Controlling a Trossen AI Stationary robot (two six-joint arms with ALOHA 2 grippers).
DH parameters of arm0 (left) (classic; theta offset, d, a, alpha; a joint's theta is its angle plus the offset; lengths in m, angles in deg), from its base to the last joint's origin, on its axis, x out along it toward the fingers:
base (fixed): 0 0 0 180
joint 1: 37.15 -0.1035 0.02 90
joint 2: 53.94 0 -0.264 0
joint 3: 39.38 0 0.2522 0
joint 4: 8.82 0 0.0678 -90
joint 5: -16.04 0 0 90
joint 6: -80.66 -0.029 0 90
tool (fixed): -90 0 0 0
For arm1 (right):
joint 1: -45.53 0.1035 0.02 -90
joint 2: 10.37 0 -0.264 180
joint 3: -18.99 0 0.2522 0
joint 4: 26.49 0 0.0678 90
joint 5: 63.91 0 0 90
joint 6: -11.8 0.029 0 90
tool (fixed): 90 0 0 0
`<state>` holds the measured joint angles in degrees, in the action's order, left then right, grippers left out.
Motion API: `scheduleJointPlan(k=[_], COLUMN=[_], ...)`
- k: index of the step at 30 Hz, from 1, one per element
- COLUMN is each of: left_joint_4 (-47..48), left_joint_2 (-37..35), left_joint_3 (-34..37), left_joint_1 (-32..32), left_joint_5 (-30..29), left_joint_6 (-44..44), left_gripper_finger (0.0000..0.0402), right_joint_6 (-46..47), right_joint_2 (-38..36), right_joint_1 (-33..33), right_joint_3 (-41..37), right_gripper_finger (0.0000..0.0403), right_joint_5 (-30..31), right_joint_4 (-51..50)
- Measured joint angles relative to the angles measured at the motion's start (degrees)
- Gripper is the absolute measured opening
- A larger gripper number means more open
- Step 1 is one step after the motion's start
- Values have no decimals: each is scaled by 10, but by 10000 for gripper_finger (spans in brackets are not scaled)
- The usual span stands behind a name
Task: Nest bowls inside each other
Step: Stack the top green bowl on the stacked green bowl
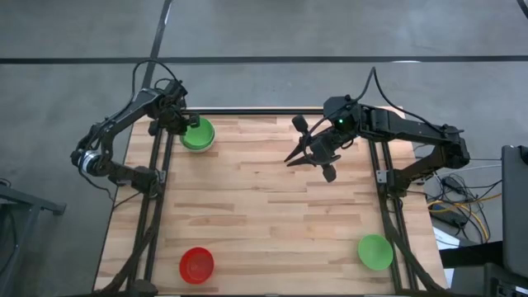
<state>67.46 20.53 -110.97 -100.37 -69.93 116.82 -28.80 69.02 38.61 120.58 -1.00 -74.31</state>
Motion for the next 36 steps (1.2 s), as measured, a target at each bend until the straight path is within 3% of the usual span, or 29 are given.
scheduleJointPlan(k=[15, 28, 36], left_joint_4=[5, -12, -58], left_joint_2=[0, 0, 0], left_joint_3=[3, 90, 92], left_joint_1=[1, 1, 1], left_joint_5=[0, 0, 23], left_joint_6=[3, -16, -32], left_gripper_finger=[14, 30, 32], right_joint_6=[-3, -2, -1], right_joint_2=[0, 0, 0], right_joint_1=[0, 0, 0], right_joint_3=[0, 0, 0], right_gripper_finger=[52, 52, 52], right_joint_5=[0, 0, 1], right_joint_4=[0, 0, 0])
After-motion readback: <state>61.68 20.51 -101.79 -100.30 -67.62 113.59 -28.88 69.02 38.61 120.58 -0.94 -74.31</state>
